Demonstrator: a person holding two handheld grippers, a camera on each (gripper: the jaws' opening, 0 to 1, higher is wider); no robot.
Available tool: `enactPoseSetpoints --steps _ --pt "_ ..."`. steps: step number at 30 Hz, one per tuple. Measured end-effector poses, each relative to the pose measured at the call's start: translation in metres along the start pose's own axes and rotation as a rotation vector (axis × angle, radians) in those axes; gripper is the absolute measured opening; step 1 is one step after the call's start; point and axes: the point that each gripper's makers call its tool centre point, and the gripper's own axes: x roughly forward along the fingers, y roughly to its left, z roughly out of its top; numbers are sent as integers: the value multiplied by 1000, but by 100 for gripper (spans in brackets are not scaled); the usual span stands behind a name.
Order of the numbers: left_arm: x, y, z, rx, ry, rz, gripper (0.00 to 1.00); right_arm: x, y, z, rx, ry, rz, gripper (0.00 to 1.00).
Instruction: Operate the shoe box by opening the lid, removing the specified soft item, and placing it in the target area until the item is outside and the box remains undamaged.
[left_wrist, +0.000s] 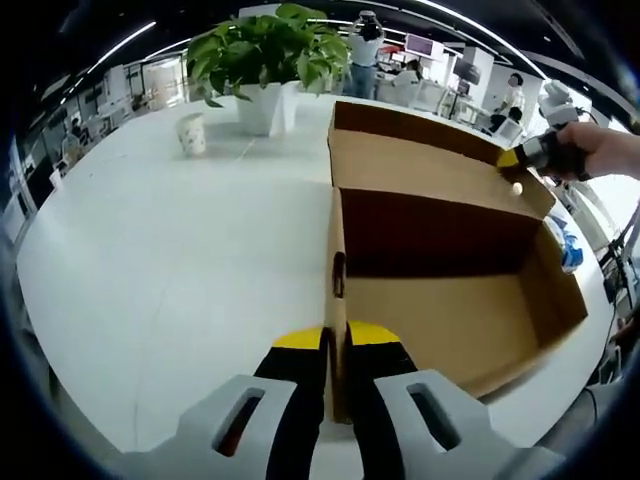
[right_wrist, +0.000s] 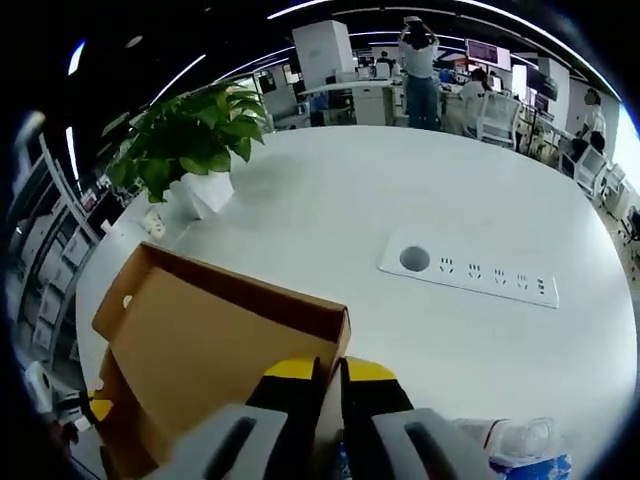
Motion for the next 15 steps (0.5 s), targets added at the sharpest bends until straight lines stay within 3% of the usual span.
enactPoseSetpoints --steps 15 --pt "2 0 -3 0 3 12 6 -29 8 13 -60 -74 -7 2"
